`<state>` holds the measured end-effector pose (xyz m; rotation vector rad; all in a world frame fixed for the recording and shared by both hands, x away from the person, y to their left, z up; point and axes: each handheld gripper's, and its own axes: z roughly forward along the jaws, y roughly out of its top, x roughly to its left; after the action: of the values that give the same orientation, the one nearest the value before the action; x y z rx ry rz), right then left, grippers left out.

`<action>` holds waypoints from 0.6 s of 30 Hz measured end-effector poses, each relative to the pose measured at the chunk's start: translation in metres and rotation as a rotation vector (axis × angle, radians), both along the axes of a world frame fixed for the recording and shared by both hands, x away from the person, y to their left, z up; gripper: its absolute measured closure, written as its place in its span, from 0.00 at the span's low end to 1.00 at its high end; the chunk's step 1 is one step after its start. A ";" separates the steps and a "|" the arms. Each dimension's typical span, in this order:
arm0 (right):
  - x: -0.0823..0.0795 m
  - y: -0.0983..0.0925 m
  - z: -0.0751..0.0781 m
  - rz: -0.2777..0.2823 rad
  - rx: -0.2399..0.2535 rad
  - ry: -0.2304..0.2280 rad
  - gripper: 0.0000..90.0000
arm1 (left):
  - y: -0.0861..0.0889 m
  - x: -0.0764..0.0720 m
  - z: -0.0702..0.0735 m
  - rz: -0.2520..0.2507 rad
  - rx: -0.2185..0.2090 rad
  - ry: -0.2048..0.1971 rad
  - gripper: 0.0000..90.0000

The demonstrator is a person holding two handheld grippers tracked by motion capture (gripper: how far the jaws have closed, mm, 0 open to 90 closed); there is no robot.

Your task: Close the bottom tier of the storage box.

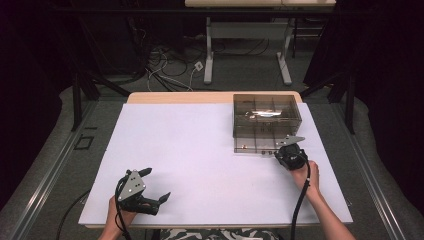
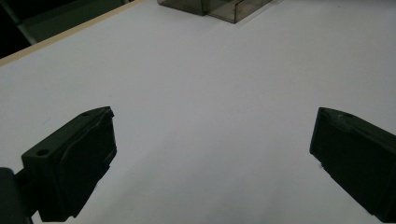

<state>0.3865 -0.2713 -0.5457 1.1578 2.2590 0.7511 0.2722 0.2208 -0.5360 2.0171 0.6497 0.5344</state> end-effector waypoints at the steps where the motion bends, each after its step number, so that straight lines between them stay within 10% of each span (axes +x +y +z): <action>1: 0.001 0.000 0.000 0.007 -0.006 0.000 1.00 | 0.000 0.000 0.000 0.000 0.002 -0.002 0.00; 18: 0.008 0.005 -0.005 0.004 -0.047 0.007 1.00 | -0.001 0.001 -0.001 -0.001 0.000 0.006 0.00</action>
<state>0.3949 -0.2666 -0.5510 1.1363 2.2724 0.6929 0.2729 0.2202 -0.5371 2.0196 0.6523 0.5284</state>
